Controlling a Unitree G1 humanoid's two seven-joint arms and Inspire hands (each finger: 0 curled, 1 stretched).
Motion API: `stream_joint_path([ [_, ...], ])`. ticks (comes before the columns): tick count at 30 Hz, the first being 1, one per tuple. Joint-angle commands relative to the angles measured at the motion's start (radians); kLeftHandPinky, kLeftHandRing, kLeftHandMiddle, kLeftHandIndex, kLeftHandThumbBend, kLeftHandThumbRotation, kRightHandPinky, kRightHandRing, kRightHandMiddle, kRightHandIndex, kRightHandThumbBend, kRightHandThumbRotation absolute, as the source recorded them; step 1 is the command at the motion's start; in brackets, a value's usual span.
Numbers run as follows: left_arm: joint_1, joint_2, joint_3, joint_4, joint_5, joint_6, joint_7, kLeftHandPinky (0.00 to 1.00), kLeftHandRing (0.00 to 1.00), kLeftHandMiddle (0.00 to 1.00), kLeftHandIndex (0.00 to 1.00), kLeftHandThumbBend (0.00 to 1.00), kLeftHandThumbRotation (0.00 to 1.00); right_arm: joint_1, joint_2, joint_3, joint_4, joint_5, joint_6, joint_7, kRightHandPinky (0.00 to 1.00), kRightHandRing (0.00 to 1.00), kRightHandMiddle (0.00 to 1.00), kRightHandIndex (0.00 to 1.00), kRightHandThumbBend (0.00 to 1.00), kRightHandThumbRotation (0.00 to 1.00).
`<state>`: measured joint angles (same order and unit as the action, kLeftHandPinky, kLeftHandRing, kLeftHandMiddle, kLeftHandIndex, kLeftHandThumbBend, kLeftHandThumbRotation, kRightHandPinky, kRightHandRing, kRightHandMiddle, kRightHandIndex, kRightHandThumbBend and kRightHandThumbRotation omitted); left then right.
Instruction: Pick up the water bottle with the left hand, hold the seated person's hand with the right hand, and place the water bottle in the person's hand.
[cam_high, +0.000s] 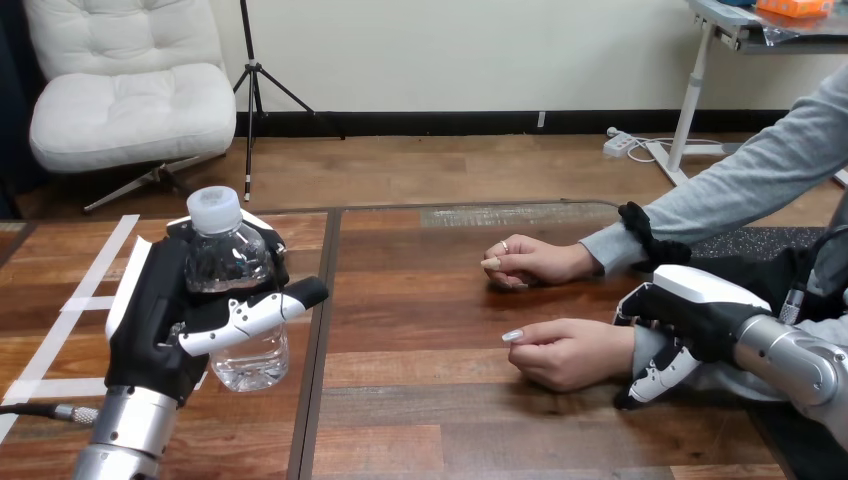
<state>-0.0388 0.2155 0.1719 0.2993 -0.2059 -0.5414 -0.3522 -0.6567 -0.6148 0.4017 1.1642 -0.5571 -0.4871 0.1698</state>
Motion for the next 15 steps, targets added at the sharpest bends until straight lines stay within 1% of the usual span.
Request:
stream_joint_path([
  [1, -0.039, -0.006, 0.002, -0.076, -0.017, -0.008, 0.01, 0.19, 0.24, 0.3, 0.34, 0.69, 0.0, -0.041, 0.021, 0.007, 0.018, -0.008, 0.007, 0.006, 0.4, 0.43, 0.49, 0.51, 0.83, 0.0],
  [9, -0.04, -0.005, 0.002, -0.074, -0.014, -0.011, 0.011, 0.19, 0.24, 0.3, 0.34, 0.69, 0.0, -0.043, 0.022, 0.008, 0.016, -0.009, 0.011, 0.011, 0.37, 0.41, 0.47, 0.48, 0.82, 0.0],
  [15, -0.042, -0.005, 0.002, -0.069, -0.015, -0.015, 0.009, 0.19, 0.24, 0.3, 0.34, 0.69, 0.0, -0.041, 0.022, 0.005, 0.013, -0.005, 0.004, 0.009, 0.36, 0.4, 0.46, 0.47, 0.82, 0.0],
])
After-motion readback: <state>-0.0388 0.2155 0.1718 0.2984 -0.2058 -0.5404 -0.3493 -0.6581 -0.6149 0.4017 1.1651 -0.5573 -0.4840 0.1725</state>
